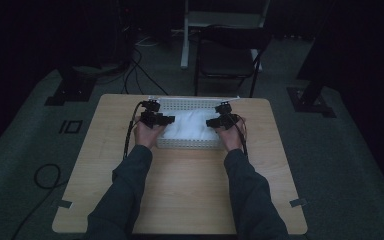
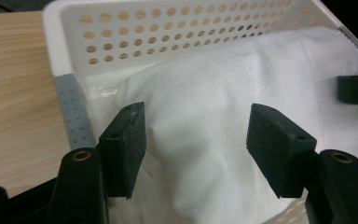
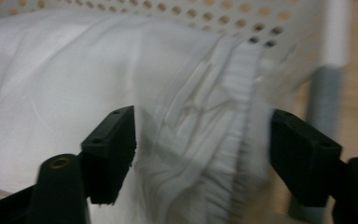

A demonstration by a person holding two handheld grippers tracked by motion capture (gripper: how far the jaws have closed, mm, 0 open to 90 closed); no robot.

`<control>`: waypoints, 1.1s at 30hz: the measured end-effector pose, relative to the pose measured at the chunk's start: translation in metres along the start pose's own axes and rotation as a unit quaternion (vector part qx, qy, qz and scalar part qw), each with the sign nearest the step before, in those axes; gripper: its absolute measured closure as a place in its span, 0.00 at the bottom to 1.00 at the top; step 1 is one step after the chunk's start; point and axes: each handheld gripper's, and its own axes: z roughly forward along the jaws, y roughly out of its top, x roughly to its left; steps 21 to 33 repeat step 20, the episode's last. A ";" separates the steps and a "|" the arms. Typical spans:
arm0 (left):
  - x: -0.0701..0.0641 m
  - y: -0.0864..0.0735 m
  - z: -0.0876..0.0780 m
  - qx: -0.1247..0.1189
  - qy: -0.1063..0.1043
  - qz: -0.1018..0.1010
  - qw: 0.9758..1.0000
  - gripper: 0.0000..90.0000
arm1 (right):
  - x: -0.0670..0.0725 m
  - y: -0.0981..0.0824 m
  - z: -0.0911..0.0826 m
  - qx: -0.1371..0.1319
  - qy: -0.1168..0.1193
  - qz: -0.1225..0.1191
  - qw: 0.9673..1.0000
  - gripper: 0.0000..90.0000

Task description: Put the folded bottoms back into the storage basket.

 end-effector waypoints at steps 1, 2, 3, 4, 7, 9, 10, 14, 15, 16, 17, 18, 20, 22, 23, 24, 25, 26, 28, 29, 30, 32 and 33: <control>0.001 0.000 -0.002 -0.002 0.004 -0.003 1.000 0.42 | -0.002 0.002 -0.010 -0.025 0.002 -0.003 1.000 0.32; 0.002 -0.001 -0.004 -0.003 0.004 -0.002 1.000 0.42 | -0.004 0.002 -0.015 -0.035 0.015 0.002 0.999 0.33; 0.002 -0.001 -0.006 -0.006 0.002 -0.002 1.000 0.42 | -0.006 0.003 -0.019 -0.044 0.018 0.006 0.999 0.36; 0.002 -0.001 -0.009 -0.010 0.002 0.000 1.000 0.43 | -0.009 0.002 -0.023 -0.052 0.021 0.013 0.998 0.42; 0.002 -0.002 -0.020 -0.024 0.000 0.003 1.000 0.44 | -0.016 -0.003 -0.032 -0.066 0.044 0.028 0.996 0.54; 0.003 -0.004 -0.029 -0.047 -0.008 0.005 0.999 0.46 | -0.019 -0.009 -0.037 -0.074 0.060 0.028 0.995 0.60; 0.003 -0.006 -0.034 -0.057 -0.011 0.001 0.998 0.47 | -0.020 -0.012 -0.039 -0.078 0.061 0.028 0.995 0.63; 0.006 -0.015 -0.047 -0.071 -0.015 0.005 0.997 0.48 | -0.021 -0.027 -0.046 -0.089 0.069 0.026 0.993 0.70; 0.007 -0.017 -0.049 -0.073 -0.015 0.004 0.997 0.47 | -0.020 -0.030 -0.047 -0.093 0.070 0.027 0.993 0.70; 0.008 -0.019 -0.050 -0.071 -0.013 0.005 0.997 0.48 | -0.020 -0.033 -0.048 -0.096 0.073 0.027 0.992 0.71; 0.009 -0.022 -0.051 -0.072 -0.009 0.007 0.997 0.47 | -0.020 -0.036 -0.050 -0.099 0.075 0.025 0.992 0.71; 0.010 -0.025 -0.053 -0.074 -0.009 0.006 0.997 0.48 | -0.019 -0.038 -0.051 -0.101 0.075 0.023 0.992 0.71; 0.011 -0.027 -0.054 -0.076 -0.009 0.004 0.997 0.48 | -0.019 -0.043 -0.055 -0.108 0.075 0.018 0.991 0.71; 0.011 -0.027 -0.054 -0.076 -0.009 0.004 0.997 0.48 | -0.019 -0.043 -0.055 -0.108 0.075 0.018 0.991 0.71; 0.011 -0.027 -0.054 -0.076 -0.009 0.004 0.997 0.48 | -0.019 -0.043 -0.055 -0.108 0.075 0.018 0.991 0.71; 0.011 -0.027 -0.054 -0.076 -0.009 0.004 0.997 0.48 | -0.019 -0.043 -0.055 -0.108 0.075 0.018 0.991 0.71; 0.011 -0.027 -0.054 -0.076 -0.009 0.004 0.997 0.48 | -0.019 -0.043 -0.055 -0.108 0.075 0.018 0.991 0.71; 0.011 -0.027 -0.054 -0.076 -0.009 0.004 0.997 0.48 | -0.019 -0.043 -0.055 -0.108 0.075 0.018 0.991 0.71; 0.011 -0.027 -0.054 -0.076 -0.009 0.004 0.997 0.48 | -0.019 -0.043 -0.055 -0.108 0.075 0.018 0.991 0.71; 0.011 -0.027 -0.054 -0.076 -0.009 0.004 0.997 0.48 | -0.019 -0.043 -0.055 -0.108 0.075 0.018 0.991 0.71; 0.011 -0.027 -0.054 -0.076 -0.009 0.004 0.997 0.48 | -0.019 -0.043 -0.055 -0.108 0.075 0.018 0.991 0.71; 0.011 -0.027 -0.054 -0.076 -0.009 0.004 0.997 0.48 | -0.019 -0.043 -0.055 -0.108 0.075 0.018 0.991 0.71; 0.011 -0.027 -0.054 -0.076 -0.009 0.004 0.997 0.48 | -0.019 -0.043 -0.055 -0.108 0.075 0.018 0.991 0.71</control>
